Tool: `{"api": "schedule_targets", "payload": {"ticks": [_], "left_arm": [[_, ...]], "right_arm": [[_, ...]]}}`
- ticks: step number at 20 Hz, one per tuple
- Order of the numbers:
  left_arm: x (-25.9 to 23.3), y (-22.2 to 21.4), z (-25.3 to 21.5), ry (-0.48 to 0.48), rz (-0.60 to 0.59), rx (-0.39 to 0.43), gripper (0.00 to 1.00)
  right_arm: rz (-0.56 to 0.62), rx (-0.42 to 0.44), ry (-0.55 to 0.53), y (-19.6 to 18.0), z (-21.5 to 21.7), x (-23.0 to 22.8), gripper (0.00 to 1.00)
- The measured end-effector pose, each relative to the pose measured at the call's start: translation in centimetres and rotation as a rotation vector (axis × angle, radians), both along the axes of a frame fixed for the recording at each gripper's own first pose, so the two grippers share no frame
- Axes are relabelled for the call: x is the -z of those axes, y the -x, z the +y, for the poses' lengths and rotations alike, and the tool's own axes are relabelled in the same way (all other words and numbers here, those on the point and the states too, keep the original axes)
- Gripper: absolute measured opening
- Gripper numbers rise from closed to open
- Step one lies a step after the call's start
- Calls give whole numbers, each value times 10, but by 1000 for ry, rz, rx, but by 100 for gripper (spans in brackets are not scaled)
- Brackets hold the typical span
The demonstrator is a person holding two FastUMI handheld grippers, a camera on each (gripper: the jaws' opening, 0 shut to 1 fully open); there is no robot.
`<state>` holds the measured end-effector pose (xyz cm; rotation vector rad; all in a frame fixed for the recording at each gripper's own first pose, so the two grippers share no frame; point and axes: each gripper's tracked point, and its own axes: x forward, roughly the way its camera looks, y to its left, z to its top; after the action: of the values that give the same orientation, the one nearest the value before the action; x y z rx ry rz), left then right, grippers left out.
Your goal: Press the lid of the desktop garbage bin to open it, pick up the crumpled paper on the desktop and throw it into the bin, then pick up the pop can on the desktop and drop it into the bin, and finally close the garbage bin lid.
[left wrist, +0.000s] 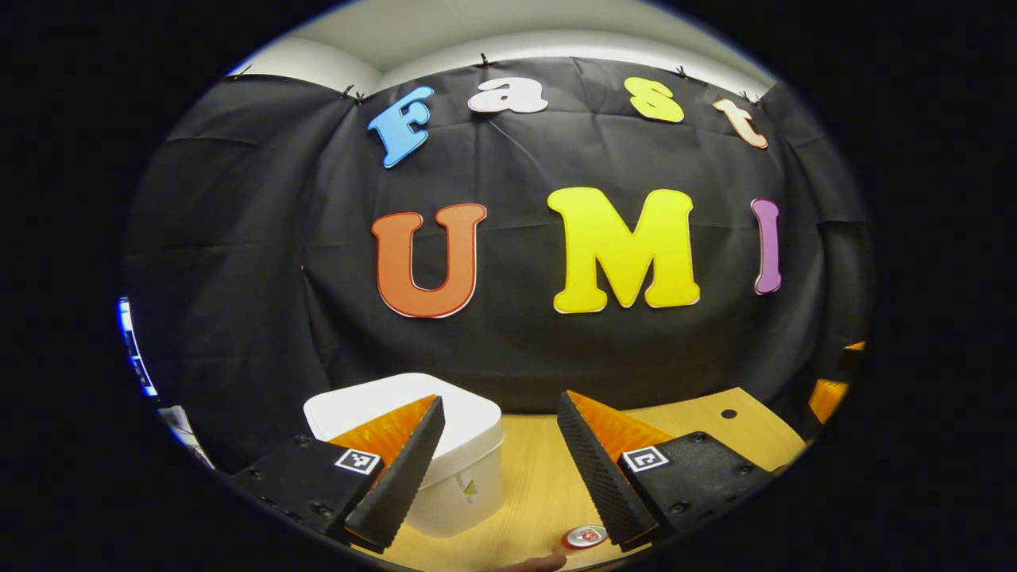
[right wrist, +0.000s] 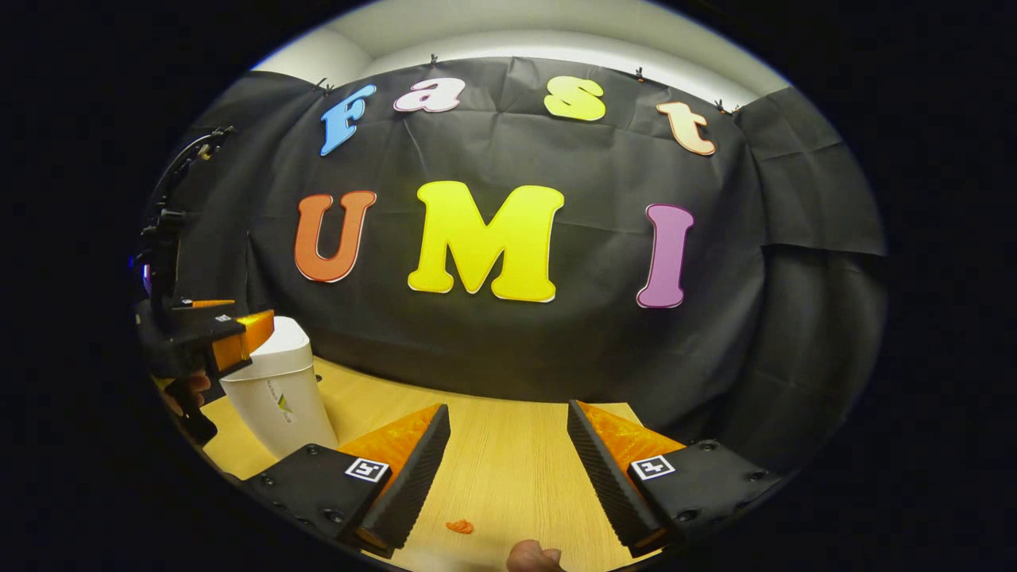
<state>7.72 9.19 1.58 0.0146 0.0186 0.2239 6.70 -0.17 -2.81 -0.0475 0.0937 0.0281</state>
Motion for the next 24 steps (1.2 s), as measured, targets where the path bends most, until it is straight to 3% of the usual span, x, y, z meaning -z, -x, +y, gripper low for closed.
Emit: {"api": "schedule_targets", "payload": {"ticks": [6, 9, 18, 19, 20, 24], "left_arm": [[2, -21, 41, 14, -3, -64, 79], [15, -30, 55, 14, 36, -94, 77], [53, -45, 72, 61, 146, -146, 31], [55, -46, 73, 69, 151, -147, 35], [58, -47, 74, 72, 159, -151, 26], [61, -46, 76, 77, 168, -176, 16]], "right_arm": [[21, -20, 36, -8, 17, 6, 94], [32, -22, 50, -12, 20, 11, 94], [77, -16, 69, -24, 23, 28, 94], [83, -16, 71, -26, 24, 30, 94], [89, -17, 72, -27, 24, 32, 94], [100, -12, 68, -32, 21, 36, 94]]}}
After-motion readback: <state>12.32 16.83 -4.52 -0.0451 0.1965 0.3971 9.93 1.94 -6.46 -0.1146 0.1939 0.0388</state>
